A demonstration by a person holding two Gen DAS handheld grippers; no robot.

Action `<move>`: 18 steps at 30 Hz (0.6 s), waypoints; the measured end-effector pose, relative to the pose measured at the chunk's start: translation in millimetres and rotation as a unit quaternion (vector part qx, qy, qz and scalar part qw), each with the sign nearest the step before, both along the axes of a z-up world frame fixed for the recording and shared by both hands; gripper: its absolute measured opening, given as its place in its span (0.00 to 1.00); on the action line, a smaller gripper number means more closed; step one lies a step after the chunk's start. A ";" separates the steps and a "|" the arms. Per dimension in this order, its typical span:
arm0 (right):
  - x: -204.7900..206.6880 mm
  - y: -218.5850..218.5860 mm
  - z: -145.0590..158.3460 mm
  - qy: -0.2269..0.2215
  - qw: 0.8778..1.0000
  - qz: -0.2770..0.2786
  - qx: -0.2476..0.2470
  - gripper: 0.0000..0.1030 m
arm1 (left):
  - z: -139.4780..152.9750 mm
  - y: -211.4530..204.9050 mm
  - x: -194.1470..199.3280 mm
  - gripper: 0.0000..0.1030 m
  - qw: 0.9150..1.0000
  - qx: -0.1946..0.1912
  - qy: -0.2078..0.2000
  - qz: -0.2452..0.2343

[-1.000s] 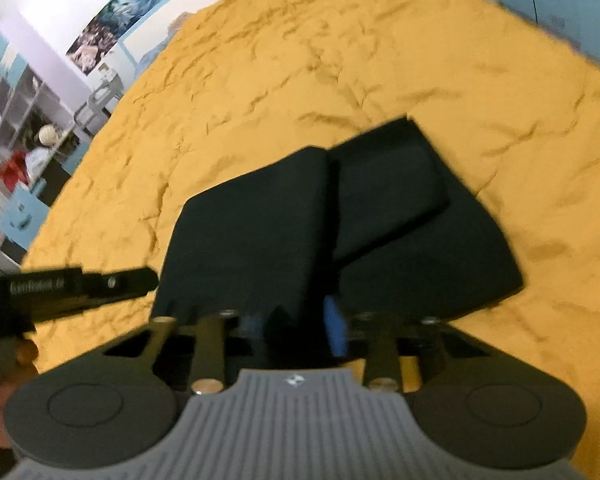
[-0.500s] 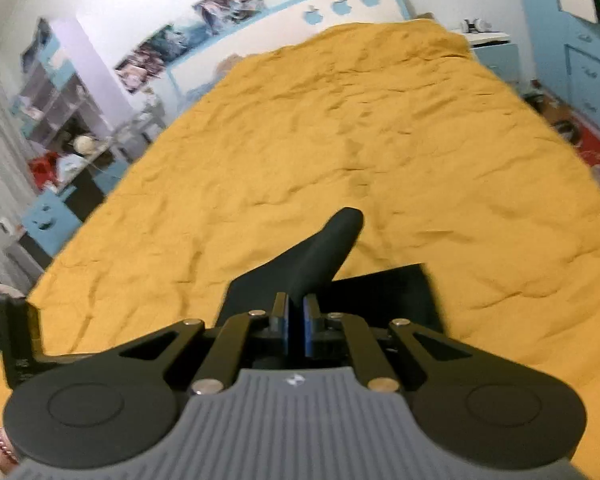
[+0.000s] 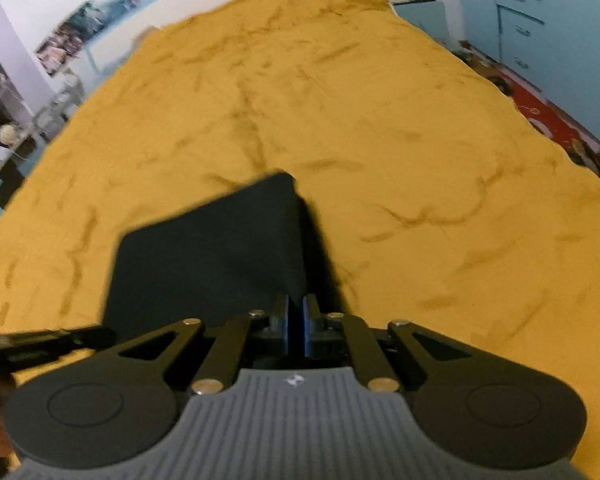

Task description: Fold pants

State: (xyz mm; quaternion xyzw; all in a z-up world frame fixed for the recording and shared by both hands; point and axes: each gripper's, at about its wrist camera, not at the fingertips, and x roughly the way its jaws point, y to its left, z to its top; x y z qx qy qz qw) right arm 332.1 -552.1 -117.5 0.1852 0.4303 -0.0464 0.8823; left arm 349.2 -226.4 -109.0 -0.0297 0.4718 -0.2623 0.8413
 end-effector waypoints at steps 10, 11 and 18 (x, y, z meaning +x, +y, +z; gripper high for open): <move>-26.4 -5.8 15.7 -0.036 0.999 -0.019 -0.019 0.14 | 16.8 3.2 -23.7 0.04 0.999 0.013 -0.019 -0.023; -34.7 -6.1 21.3 -0.051 0.999 -0.015 -0.002 0.14 | 21.2 5.5 -32.3 0.04 0.999 0.006 -0.021 -0.033; -58.6 24.4 5.0 -0.041 0.999 0.022 -0.028 0.14 | 14.5 6.2 -80.3 0.04 0.998 0.021 -0.022 -0.062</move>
